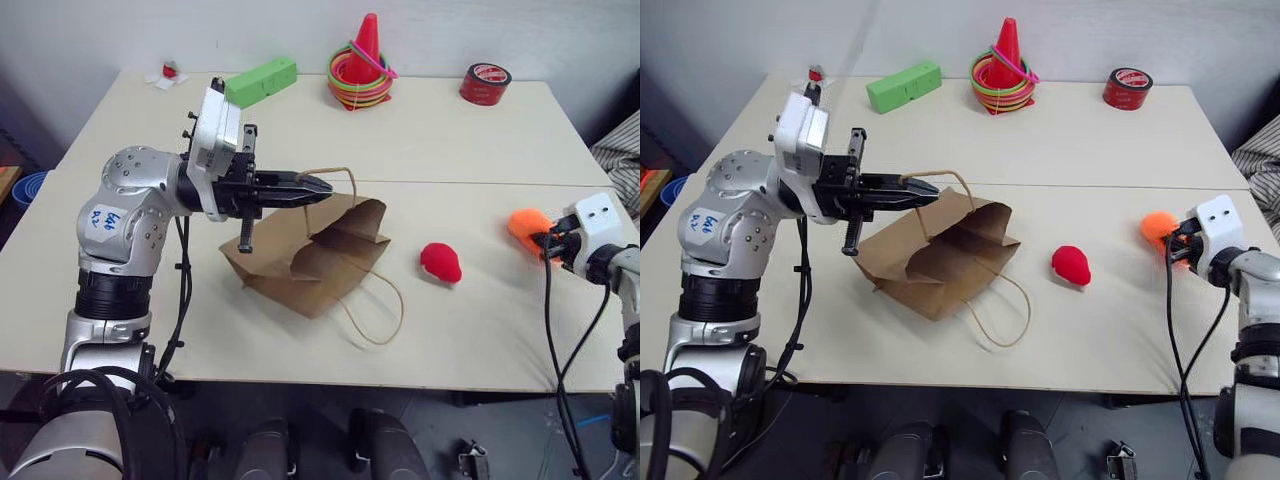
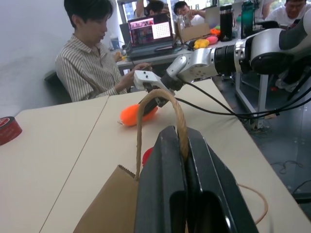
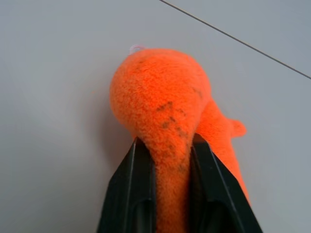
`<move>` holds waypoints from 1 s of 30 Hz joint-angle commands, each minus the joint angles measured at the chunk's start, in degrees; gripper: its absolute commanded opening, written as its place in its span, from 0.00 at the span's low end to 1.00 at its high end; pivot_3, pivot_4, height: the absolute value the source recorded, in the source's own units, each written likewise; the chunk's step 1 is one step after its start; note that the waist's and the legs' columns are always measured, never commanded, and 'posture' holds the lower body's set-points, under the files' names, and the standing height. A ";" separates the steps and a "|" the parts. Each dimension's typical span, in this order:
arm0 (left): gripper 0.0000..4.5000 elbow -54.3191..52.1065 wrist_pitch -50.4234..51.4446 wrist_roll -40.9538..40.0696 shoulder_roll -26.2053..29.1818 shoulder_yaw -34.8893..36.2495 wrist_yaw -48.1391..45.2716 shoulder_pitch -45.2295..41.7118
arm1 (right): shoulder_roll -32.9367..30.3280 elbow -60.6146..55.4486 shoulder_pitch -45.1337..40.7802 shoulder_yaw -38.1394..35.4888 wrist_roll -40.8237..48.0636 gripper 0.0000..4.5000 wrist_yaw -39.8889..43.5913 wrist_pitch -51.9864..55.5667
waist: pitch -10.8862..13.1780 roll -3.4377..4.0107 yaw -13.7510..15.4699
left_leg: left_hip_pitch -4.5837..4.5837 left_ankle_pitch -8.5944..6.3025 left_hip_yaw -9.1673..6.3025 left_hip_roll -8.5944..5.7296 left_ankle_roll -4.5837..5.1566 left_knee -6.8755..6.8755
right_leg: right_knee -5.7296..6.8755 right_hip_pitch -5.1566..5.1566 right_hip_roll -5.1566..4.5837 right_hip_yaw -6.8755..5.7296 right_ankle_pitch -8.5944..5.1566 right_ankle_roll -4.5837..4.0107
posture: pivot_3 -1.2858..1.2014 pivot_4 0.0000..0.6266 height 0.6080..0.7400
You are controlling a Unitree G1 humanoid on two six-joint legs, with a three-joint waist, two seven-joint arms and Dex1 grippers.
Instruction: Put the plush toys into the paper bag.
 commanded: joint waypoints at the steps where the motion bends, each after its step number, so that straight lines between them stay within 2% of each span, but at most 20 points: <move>1: 0.00 -1.32 2.39 -3.06 1.64 2.14 -0.55 -0.56 | -1.59 -23.80 6.99 -2.69 12.40 0.01 15.23 2.74 | 0.06 0.11 -0.06 | 0.00 0.00 0.00 0.01 -0.01 -0.02 | 0.01 -0.01 0.00 0.00 0.00 0.00 | 0.52 0.24 1.00; 4: 0.00 -0.31 2.22 -2.60 2.17 1.61 -1.32 -0.80 | -2.01 -44.40 12.66 -1.78 20.82 0.01 17.22 13.99 | 0.07 0.14 -0.12 | 0.04 -0.02 0.03 0.06 -0.08 -0.02 | 0.05 -0.05 0.05 0.04 0.00 0.00 | 0.52 0.24 1.00; 6: 0.00 0.14 2.26 -2.47 1.96 1.35 -1.41 -1.05 | -1.39 -55.02 13.95 1.11 22.37 0.01 13.98 20.50 | 0.07 0.13 0.05 | 0.05 -0.02 -0.02 0.09 -0.10 0.01 | 0.06 -0.03 0.05 0.03 0.00 -0.01 | 0.52 0.24 1.00; 9: 0.00 0.99 2.05 -1.98 1.24 0.69 -1.32 -1.57 | 0.59 -63.07 12.06 6.53 21.42 0.01 9.91 25.67 | 0.07 0.11 0.19 | 0.06 -0.02 -0.05 0.06 -0.11 0.06 | 0.05 0.02 0.00 0.02 0.01 -0.01 | 0.52 0.24 1.00; 12: 0.00 1.52 1.68 -1.39 0.84 -0.35 -1.75 -2.14 | 5.78 -67.14 8.64 9.84 23.46 0.01 4.68 31.23 | 0.07 0.08 0.45 | 0.03 -0.02 -0.06 0.01 -0.10 0.07 | 0.05 0.01 -0.03 0.01 0.01 -0.01 | 0.52 0.24 1.00; 16: 0.00 1.55 1.99 -2.03 -0.25 -0.58 -1.77 -2.62 | 12.90 -65.89 4.57 16.87 19.76 0.01 -0.51 33.50 | 0.07 0.07 0.40 | -0.10 -0.02 -0.12 -0.02 -0.09 0.07 | 0.01 -0.07 -0.02 -0.07 0.01 -0.01 | 0.52 0.24 1.00; 20: 0.00 1.24 0.94 -1.35 -2.03 -1.23 -0.92 -2.35 | 18.67 -59.82 1.45 24.30 11.29 0.01 -5.05 29.64 | 0.07 0.06 0.29 | -0.12 -0.02 -0.10 -0.06 -0.09 0.08 | 0.01 -0.08 0.09 -0.09 0.01 -0.01 | 0.52 0.24 1.00; 24: 0.00 0.63 1.05 -2.17 -3.36 -0.81 -0.28 -2.25 | 24.27 -61.01 0.76 25.66 12.02 0.01 -7.60 33.43 | 0.07 0.07 0.07 | -0.16 -0.01 -0.11 -0.05 -0.07 0.07 | 0.04 -0.14 0.10 -0.09 0.00 -0.01 | 0.52 0.24 1.00; 26: 0.00 0.85 0.55 -1.91 -3.70 -0.86 -0.37 -1.79 | 25.38 -58.80 -0.34 29.35 7.87 0.01 -8.02 31.40 | 0.07 0.07 0.01 | -0.17 -0.01 -0.10 -0.05 -0.07 0.06 | 0.04 -0.15 0.10 -0.09 0.00 -0.01 | 0.52 0.24 1.00; 30: 0.00 0.96 -0.16 -1.74 -4.45 -1.12 -0.18 -1.43 | 30.59 -53.13 -2.06 31.90 4.71 0.01 -9.68 27.01 | 0.07 0.06 -0.16 | -0.14 -0.01 -0.09 -0.04 -0.07 0.07 | 0.06 -0.14 0.11 -0.07 0.00 -0.02 | 0.52 0.24 1.00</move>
